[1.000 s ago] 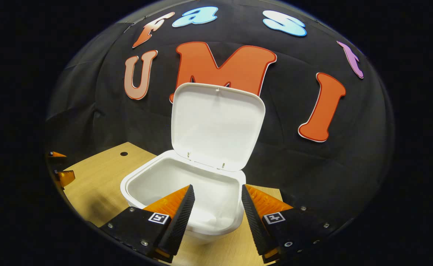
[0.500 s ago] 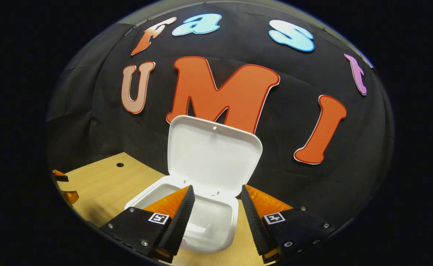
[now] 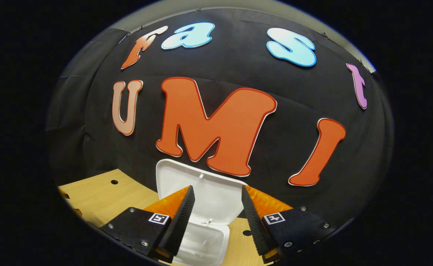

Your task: Press the lid of the desktop garbage bin to open it, pick up the crumpled paper on the desktop and throw it into the bin, then pick up the pop can on the desktop and drop it into the bin, and finally close the garbage bin lid.

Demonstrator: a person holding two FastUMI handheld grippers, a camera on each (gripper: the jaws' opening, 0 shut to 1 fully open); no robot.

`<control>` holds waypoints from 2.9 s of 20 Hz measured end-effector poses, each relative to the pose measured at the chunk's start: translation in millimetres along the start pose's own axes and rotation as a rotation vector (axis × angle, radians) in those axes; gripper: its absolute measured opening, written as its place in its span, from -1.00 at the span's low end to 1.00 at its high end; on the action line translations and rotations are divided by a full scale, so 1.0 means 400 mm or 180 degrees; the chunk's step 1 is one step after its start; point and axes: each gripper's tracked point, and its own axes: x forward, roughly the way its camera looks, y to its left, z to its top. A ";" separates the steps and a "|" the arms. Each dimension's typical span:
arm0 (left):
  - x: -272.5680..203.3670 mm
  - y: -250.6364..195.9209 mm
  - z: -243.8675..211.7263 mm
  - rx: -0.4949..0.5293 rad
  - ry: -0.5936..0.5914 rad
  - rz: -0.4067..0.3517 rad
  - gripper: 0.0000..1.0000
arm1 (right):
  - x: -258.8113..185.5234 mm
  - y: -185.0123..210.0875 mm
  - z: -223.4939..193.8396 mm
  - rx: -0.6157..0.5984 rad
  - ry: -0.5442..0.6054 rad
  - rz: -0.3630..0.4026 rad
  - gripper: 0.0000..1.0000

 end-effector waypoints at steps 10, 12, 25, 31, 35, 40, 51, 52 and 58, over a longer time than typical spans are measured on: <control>0.006 0.034 -0.018 -0.0085 0.0028 0.0076 0.95 | 0.094 -0.004 0.082 0.0160 -0.0171 -0.0074 0.55; 0.008 0.040 -0.019 -0.0099 0.0032 0.0089 0.75 | 0.118 -0.001 0.077 0.0175 -0.0131 -0.0065 0.55; 0.021 0.031 -0.012 -0.0104 0.0058 -0.0018 0.75 | 0.041 0.045 0.006 0.0307 0.0163 0.0213 0.52; 0.024 -0.017 -0.021 -0.0043 0.0079 -0.0180 0.75 | -0.034 0.095 -0.105 0.0335 0.0431 0.0339 0.53; 0.027 -0.046 -0.028 -0.0050 0.0133 -0.0258 0.75 | -0.072 0.127 -0.175 0.0336 0.0604 0.0420 0.54; 0.025 -0.062 -0.030 0.0039 0.0143 -0.0312 0.95 | -0.117 0.162 -0.277 0.0458 0.0865 0.0478 0.55; 0.038 -0.110 -0.041 0.0110 0.0279 -0.0480 0.94 | -0.187 0.231 -0.402 0.0619 0.1154 0.0535 0.46; 0.035 -0.114 -0.041 0.0126 0.0283 -0.0496 0.75 | -0.184 0.233 -0.402 0.0651 0.1147 0.0520 0.43; 0.030 -0.129 -0.038 0.0146 0.0281 -0.0573 0.94 | -0.196 0.250 -0.414 0.0665 0.1132 0.0476 0.12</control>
